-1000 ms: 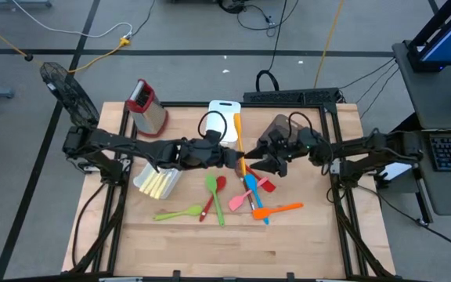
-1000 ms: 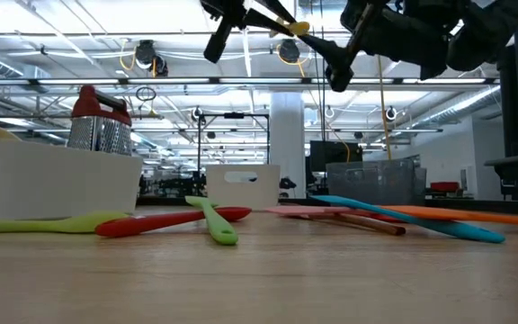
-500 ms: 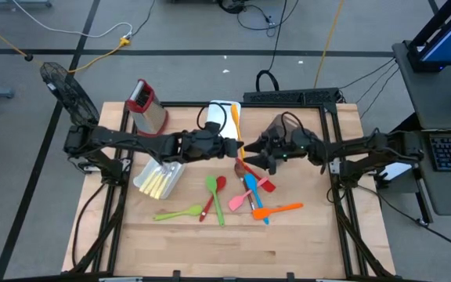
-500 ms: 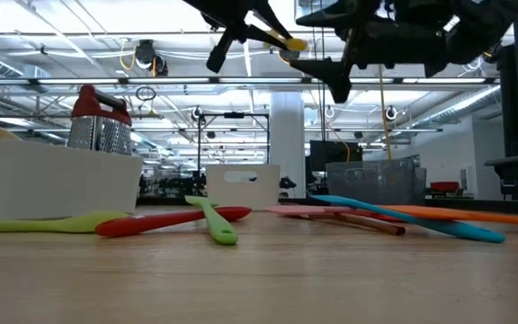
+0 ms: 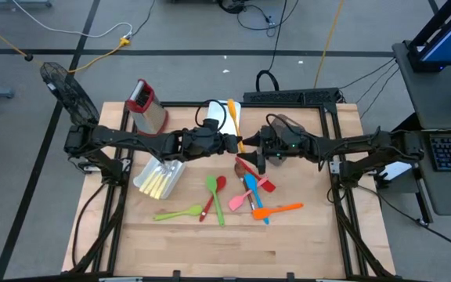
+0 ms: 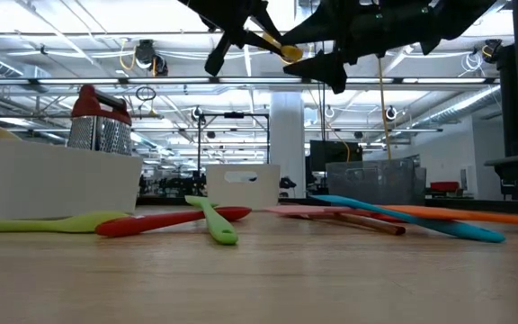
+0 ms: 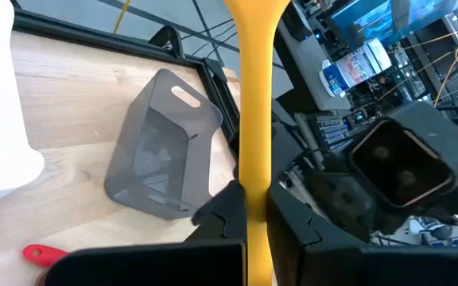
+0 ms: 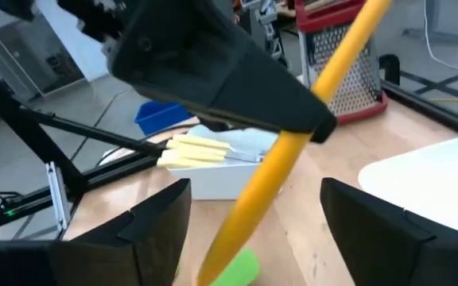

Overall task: Pick & Place Kitchen Items
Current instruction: Put the yellow spatula into the black bin

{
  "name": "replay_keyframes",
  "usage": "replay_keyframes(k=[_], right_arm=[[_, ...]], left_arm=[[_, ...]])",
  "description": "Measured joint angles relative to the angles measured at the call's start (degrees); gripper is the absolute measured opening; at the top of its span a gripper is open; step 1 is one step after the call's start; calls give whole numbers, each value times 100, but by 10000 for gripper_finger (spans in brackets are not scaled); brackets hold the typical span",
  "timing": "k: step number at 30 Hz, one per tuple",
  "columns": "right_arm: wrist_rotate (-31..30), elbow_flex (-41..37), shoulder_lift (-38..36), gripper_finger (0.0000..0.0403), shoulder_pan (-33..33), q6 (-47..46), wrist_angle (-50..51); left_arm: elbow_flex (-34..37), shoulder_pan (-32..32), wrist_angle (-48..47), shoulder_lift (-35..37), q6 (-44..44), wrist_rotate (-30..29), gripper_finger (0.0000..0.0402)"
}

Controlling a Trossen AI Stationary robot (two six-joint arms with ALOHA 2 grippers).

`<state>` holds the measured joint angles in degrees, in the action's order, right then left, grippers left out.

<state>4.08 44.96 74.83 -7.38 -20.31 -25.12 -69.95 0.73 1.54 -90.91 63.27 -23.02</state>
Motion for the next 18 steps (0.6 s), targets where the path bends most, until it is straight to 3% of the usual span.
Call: replay_keyframes(k=[6, 18], right_arm=[[-2, 1, 3, 219, 0, -136, 11], [-62, -1, 0, 27, -11, -209, 185]], left_arm=[[0, 0, 4, 0, -20, -1, 10], [9, -11, 84, 0, -113, -81, 10]])
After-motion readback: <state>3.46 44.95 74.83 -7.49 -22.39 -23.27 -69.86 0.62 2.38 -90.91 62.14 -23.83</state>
